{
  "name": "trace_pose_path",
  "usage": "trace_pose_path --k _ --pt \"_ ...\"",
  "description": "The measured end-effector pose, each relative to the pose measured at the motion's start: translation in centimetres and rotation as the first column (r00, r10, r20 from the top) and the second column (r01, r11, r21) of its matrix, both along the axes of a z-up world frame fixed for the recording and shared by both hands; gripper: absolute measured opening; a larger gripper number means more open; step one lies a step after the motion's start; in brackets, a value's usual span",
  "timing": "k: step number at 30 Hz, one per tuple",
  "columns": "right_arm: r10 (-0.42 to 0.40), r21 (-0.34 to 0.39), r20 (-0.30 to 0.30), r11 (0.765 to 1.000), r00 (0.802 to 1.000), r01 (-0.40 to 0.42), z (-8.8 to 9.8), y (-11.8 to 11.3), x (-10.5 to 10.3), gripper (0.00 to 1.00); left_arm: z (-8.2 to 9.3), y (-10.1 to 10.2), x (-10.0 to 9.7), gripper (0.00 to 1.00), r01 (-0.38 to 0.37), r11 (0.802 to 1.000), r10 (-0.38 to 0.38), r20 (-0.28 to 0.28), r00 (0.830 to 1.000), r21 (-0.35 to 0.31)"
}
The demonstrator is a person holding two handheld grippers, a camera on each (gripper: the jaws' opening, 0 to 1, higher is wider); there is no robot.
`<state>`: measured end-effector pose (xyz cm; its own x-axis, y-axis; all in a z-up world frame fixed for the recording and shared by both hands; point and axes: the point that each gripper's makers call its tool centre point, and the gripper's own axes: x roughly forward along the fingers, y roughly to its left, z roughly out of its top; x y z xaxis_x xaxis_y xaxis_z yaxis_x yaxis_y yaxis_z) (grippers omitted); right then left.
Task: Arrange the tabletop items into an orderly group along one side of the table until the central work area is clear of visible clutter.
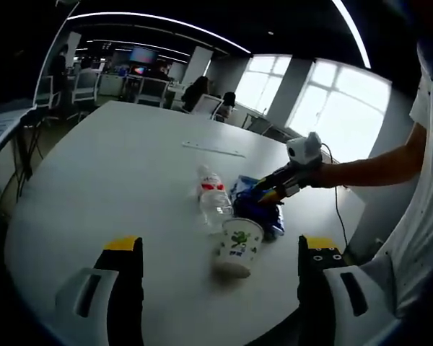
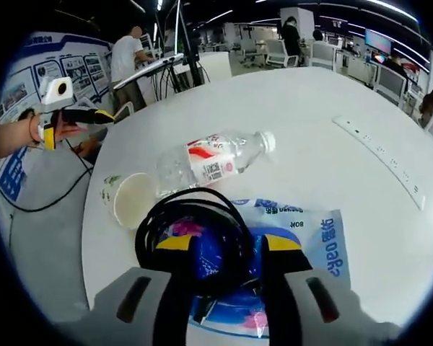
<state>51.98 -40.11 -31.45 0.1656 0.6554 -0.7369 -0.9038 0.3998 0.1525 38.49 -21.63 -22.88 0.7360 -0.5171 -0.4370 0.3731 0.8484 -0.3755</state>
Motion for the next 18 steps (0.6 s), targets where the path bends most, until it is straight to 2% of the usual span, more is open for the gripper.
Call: trace_pose_path --k 18 --pt "0.023 -0.064 -0.011 0.998 1.000 -0.023 -1.7 0.2 -0.2 0.26 -0.4 0.5 0.0 0.90 -0.009 1.000 0.009 -0.003 1.000 -0.006"
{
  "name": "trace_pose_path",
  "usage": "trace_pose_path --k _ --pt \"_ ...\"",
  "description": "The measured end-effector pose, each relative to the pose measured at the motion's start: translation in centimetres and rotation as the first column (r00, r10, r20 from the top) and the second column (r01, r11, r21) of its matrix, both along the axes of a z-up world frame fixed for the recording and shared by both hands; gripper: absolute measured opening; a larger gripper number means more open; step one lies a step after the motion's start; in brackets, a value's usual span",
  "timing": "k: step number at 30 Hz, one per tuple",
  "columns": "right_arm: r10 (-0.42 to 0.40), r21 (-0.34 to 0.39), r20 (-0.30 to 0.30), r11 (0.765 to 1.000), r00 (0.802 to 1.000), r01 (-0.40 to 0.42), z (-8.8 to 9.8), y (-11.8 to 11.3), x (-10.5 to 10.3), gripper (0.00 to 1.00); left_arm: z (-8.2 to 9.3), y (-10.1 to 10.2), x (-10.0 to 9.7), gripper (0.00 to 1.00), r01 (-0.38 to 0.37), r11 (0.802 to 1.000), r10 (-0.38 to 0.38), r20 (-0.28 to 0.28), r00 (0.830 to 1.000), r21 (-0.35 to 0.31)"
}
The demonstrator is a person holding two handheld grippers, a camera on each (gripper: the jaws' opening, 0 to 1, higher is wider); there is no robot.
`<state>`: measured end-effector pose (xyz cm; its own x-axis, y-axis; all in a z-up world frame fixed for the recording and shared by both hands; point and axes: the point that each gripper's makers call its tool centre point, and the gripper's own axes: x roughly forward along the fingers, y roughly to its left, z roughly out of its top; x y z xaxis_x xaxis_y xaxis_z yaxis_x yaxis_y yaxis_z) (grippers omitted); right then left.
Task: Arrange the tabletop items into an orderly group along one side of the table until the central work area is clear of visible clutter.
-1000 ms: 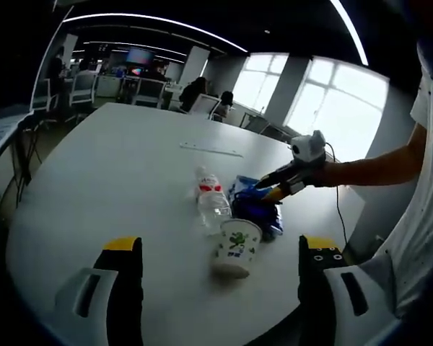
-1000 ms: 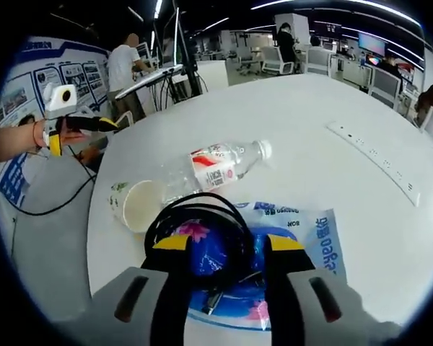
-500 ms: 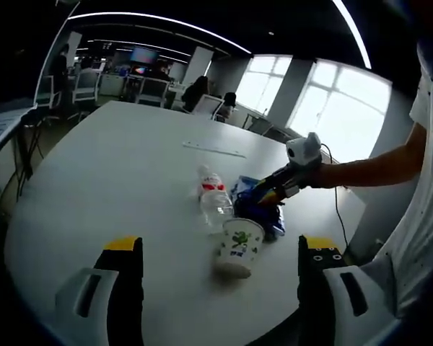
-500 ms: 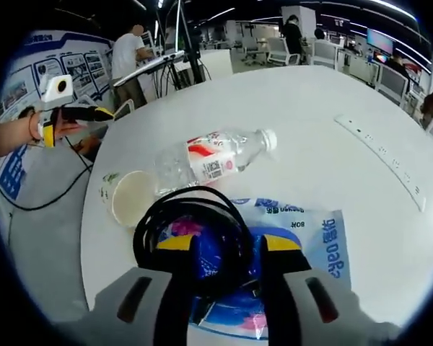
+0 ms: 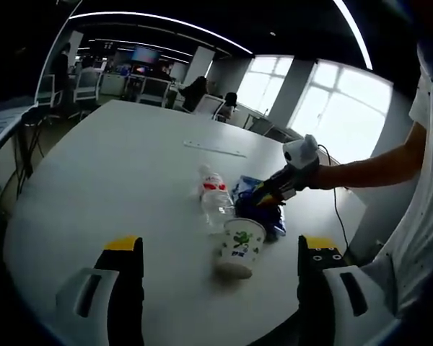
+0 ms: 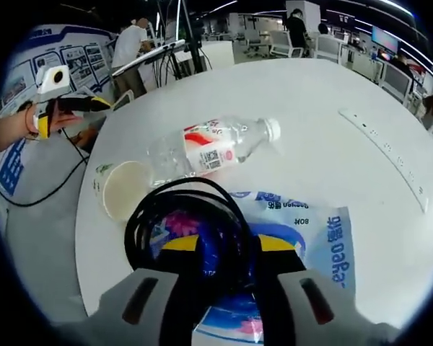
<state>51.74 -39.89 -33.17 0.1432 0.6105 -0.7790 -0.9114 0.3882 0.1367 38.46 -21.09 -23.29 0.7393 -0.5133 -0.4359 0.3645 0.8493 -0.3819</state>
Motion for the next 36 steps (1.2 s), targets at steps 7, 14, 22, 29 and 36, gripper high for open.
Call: trace_pose_path --k 7,14,22,29,36 --pt "-0.032 -0.027 0.017 0.999 0.999 0.033 -0.38 -0.25 0.37 0.18 -0.25 -0.18 0.00 0.90 0.005 1.000 -0.005 -0.003 1.000 0.000" --pt "-0.039 -0.039 0.046 0.998 0.998 0.041 -0.70 -0.04 0.22 0.16 -0.32 -0.42 0.01 0.90 0.013 1.000 -0.013 -0.005 1.000 -0.001" --pt "-0.041 -0.043 0.077 0.998 0.996 0.045 -0.73 0.04 0.54 0.08 -0.16 -0.50 -0.11 0.89 0.018 1.000 -0.018 -0.005 1.000 -0.005" --pt "-0.071 -0.028 0.086 0.997 0.994 0.073 -0.58 0.18 0.68 0.06 -0.08 -0.51 -0.17 0.89 0.022 1.000 -0.022 -0.004 1.000 -0.003" --pt "-0.090 -0.013 0.080 0.996 0.993 0.092 -0.20 0.22 0.83 0.05 0.05 -0.68 -0.10 0.88 0.029 1.000 -0.029 -0.002 1.000 -0.007"
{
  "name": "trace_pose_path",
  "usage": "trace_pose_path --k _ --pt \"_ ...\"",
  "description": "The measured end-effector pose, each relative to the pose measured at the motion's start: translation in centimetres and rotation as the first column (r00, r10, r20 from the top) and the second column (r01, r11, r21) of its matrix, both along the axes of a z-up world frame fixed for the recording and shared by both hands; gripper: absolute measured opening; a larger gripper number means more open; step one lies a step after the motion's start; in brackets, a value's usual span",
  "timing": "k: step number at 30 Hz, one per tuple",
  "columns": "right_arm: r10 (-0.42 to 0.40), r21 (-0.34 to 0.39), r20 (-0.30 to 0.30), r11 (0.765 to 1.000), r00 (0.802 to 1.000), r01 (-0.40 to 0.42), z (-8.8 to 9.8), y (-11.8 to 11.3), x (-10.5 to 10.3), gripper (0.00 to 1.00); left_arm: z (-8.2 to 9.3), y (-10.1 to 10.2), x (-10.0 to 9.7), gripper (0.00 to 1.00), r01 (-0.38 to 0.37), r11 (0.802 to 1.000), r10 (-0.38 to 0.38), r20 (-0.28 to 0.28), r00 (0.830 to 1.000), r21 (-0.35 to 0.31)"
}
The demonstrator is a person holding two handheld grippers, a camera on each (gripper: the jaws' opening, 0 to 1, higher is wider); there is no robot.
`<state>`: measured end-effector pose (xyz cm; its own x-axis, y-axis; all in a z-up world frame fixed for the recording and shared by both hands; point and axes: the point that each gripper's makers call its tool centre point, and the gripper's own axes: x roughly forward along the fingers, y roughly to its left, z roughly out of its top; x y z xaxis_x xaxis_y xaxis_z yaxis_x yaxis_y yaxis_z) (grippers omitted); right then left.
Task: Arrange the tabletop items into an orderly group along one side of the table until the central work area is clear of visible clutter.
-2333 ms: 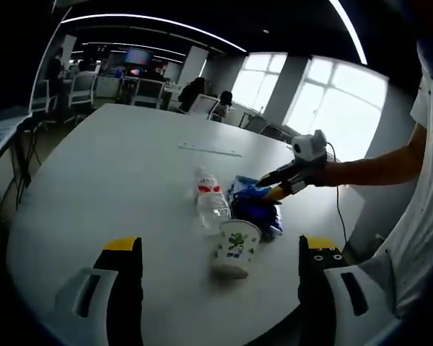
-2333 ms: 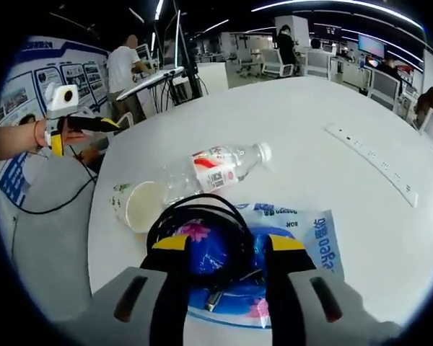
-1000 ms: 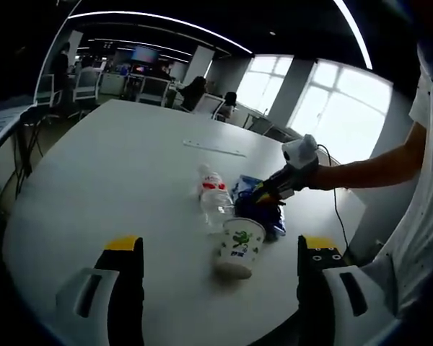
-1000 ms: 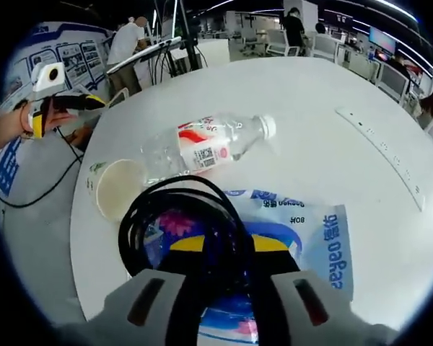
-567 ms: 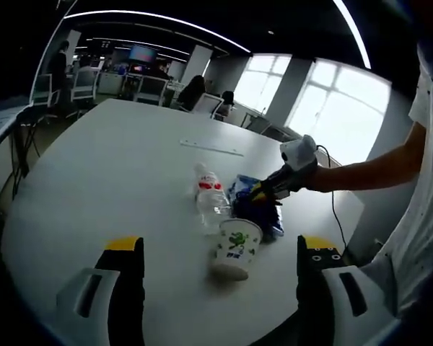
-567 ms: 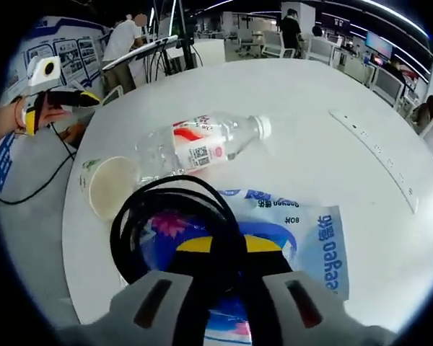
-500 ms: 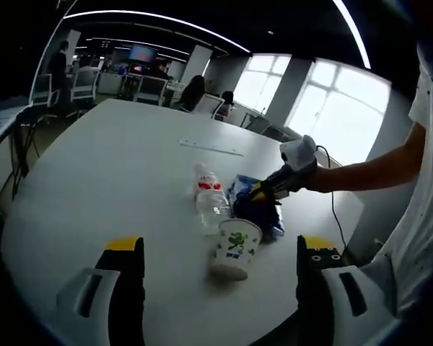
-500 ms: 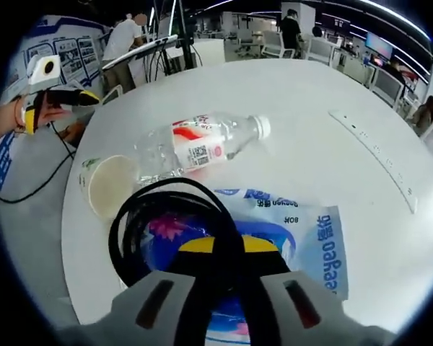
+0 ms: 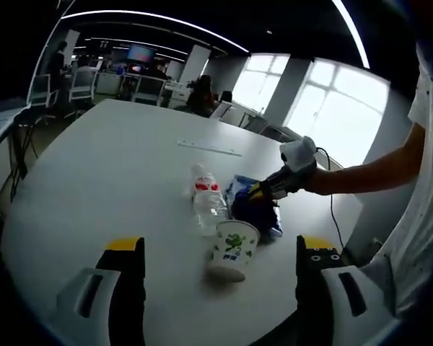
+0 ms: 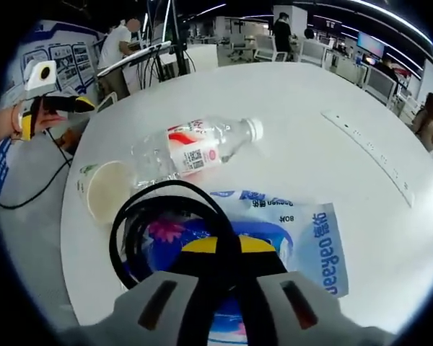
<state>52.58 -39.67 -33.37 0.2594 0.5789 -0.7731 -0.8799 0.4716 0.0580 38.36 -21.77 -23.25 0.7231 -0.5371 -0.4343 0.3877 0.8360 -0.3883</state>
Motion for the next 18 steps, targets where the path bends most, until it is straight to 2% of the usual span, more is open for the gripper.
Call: trace_pose_path --k 18 --pt "-0.029 0.047 0.013 0.998 1.000 0.028 1.2 -0.2 -0.1 0.04 0.5 -0.5 0.0 0.87 0.014 1.000 -0.014 0.007 1.000 0.001"
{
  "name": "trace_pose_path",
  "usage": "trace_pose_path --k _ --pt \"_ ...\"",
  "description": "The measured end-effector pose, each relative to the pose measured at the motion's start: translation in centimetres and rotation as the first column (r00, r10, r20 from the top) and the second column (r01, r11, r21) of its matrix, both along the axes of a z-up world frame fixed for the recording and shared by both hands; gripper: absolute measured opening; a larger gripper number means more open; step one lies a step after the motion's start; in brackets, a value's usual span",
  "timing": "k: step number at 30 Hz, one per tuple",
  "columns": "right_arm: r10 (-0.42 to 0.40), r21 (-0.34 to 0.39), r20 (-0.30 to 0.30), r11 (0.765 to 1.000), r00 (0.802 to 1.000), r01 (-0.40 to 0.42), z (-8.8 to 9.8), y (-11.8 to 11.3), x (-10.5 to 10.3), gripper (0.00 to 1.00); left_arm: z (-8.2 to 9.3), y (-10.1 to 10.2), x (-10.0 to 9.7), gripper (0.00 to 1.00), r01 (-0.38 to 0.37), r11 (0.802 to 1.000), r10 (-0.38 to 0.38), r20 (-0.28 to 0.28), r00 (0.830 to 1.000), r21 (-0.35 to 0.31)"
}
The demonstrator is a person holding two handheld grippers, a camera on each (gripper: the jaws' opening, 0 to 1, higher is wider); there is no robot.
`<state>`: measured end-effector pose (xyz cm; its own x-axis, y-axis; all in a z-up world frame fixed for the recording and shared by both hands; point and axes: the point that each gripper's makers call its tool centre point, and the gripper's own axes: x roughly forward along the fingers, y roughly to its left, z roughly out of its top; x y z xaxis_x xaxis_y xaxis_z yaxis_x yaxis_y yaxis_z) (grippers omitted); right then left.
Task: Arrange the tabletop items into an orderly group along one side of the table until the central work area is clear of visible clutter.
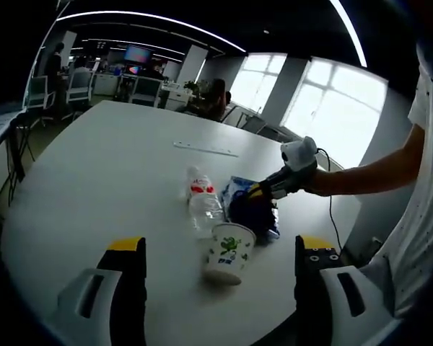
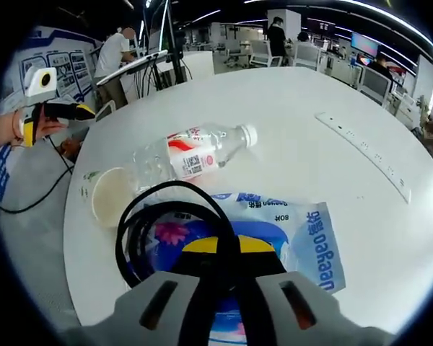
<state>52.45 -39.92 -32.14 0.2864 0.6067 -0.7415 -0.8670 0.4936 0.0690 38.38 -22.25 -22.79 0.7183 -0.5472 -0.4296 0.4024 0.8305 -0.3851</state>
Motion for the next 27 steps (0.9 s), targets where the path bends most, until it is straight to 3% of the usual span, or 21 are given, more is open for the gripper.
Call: trace_pose_path --k 27 --pt "0.020 0.078 0.022 0.997 1.000 -0.022 2.2 -0.1 -0.7 0.02 0.9 -1.6 0.5 0.85 0.038 0.999 -0.037 0.018 0.999 -0.003"
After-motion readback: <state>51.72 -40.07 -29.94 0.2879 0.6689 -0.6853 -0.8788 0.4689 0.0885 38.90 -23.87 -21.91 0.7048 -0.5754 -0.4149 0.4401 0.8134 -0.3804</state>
